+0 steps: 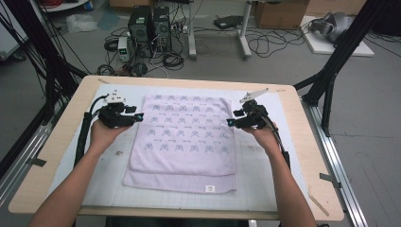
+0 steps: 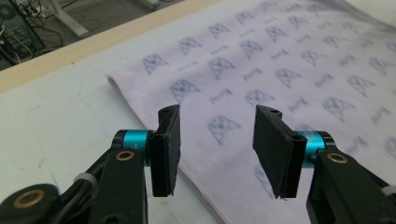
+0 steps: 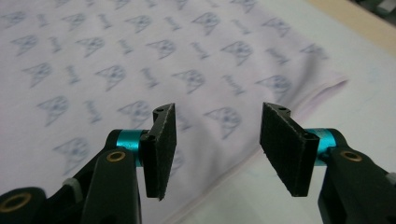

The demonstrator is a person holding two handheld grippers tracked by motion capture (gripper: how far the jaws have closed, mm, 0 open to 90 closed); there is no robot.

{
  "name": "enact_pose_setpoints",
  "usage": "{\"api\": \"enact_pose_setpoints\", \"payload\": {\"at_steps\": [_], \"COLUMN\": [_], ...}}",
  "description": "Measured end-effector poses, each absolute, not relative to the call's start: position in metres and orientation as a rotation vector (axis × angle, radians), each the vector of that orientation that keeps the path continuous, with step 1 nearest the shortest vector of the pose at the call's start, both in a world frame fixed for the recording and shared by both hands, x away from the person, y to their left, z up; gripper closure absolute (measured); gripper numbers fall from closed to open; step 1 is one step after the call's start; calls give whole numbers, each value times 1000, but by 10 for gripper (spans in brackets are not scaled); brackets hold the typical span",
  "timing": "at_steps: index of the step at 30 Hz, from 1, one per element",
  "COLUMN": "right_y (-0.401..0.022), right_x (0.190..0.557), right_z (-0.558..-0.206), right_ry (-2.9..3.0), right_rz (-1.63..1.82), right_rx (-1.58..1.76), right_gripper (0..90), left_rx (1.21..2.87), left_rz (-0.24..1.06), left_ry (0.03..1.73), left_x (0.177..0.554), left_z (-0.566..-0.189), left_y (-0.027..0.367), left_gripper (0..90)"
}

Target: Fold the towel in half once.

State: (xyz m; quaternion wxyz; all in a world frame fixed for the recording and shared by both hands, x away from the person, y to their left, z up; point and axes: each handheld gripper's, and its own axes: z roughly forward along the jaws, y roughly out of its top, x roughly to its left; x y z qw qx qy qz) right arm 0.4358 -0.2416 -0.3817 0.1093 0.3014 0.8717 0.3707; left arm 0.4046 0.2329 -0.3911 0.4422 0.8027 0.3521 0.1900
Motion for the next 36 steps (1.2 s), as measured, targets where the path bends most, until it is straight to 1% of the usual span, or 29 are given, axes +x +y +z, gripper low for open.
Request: {"api": "enact_pose_setpoints", "payload": {"at_steps": [2, 10, 13, 17, 26, 33, 36], "right_y": [-240, -239, -237, -235, -233, -231, -231], "right_x": [421, 366, 354, 337, 325, 324, 322], "right_z": [-385, -400, -405, -411, -434, -439, -440], "right_ry": [2572, 2595, 2656, 2643, 2668, 2676, 2676], "right_rz": [1109, 1127, 1095, 1114, 1110, 1101, 1101], "right_rx": [854, 774, 772, 709, 708, 702, 698], "right_gripper": [452, 475, 480, 519, 531, 574, 618], "left_rx": [1996, 1993, 2013, 2017, 2070, 2119, 2162], "left_rz": [479, 428, 417, 406, 369, 306, 292], "left_ry": [844, 798, 789, 768, 719, 684, 651], "left_x": [390, 338, 324, 311, 299, 300, 300], "left_z": [-393, -407, -415, -419, -428, -435, -439], "left_y": [233, 237, 237, 236, 239, 236, 230], "left_gripper": [516, 504, 503, 503, 525, 576, 614]}}
